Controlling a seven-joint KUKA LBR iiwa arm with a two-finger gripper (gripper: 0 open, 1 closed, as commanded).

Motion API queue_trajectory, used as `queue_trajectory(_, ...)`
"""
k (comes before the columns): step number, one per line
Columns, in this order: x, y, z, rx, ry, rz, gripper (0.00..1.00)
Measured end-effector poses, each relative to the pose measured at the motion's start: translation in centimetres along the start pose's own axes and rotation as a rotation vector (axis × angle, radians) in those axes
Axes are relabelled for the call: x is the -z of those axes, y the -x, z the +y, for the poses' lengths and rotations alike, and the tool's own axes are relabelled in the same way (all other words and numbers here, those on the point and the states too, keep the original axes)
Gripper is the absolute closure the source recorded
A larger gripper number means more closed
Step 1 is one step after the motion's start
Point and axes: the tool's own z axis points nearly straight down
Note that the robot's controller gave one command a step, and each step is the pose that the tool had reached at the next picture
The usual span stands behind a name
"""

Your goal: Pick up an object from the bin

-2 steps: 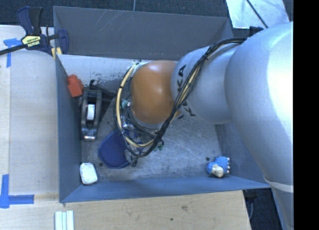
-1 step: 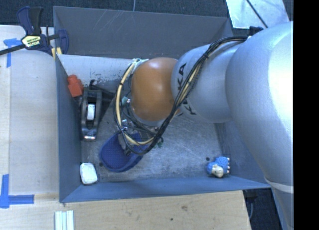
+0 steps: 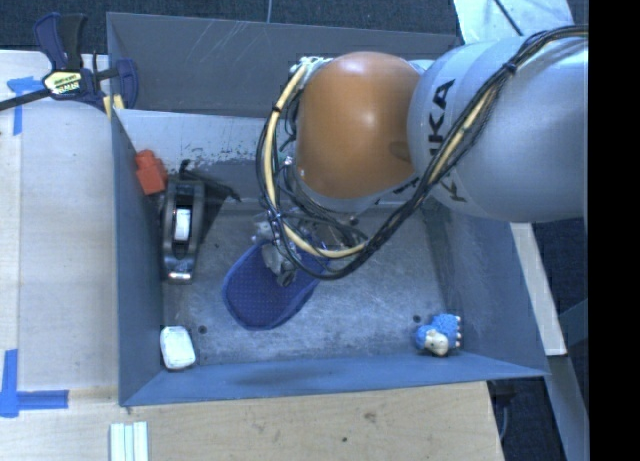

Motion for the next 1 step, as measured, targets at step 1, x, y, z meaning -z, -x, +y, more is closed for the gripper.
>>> queue_trajectory(1, 4.3, -0.94, -0.61, 0.315, 0.0, -0.001, 1.0)
